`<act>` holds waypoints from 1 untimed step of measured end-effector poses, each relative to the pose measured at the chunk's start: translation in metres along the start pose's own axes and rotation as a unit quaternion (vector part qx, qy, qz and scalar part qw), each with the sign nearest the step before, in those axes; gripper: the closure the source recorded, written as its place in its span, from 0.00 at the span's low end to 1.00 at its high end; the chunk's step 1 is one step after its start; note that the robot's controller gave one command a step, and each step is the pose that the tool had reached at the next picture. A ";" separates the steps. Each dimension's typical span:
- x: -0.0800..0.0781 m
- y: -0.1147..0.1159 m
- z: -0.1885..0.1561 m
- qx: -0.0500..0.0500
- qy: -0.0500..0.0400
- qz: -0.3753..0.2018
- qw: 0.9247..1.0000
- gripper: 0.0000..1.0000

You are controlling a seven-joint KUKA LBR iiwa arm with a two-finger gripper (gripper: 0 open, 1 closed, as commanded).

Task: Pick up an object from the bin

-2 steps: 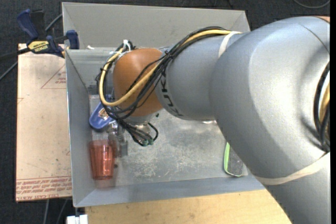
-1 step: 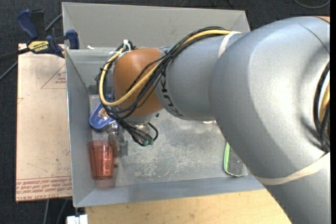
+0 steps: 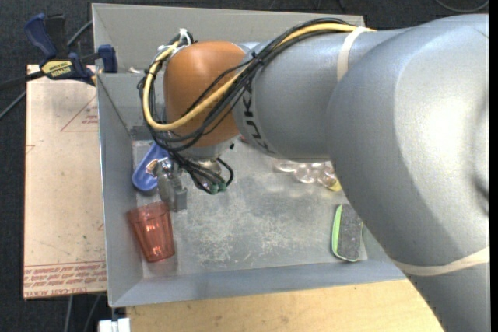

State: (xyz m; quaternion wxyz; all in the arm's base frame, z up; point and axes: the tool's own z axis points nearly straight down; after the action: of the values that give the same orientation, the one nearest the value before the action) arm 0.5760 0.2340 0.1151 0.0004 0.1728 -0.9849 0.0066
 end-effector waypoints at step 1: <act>0.014 -0.007 -0.028 -0.001 0.002 0.031 1.000 0.00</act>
Offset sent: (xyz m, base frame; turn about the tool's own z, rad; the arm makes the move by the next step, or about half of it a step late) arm 0.0000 0.0000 0.0000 0.0000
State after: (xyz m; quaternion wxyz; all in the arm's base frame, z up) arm 0.5655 0.2234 0.1431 0.0021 0.1422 -0.9898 0.0063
